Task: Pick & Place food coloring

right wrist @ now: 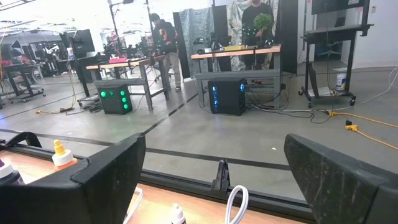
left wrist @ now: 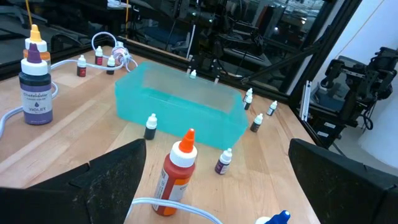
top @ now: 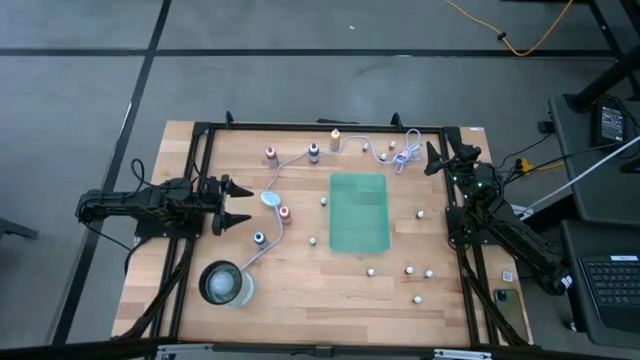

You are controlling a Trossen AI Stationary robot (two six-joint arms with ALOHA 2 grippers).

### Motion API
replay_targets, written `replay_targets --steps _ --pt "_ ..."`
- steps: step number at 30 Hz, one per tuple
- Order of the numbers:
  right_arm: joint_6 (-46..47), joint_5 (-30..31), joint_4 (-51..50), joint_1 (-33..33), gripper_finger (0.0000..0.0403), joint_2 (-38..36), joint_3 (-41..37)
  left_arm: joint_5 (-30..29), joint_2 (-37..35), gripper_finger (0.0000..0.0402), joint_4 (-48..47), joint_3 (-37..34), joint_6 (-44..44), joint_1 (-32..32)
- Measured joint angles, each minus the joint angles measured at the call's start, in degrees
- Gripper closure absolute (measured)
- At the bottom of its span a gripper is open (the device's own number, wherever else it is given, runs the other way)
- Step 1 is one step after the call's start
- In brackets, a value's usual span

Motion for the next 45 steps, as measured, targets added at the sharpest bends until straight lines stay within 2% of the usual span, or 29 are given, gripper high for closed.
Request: replay_targets --steps 45 --pt "0.01 0.00 0.00 -0.01 0.0019 0.02 0.00 -1.37 0.00 0.0013 0.02 -0.01 -0.01 0.00"
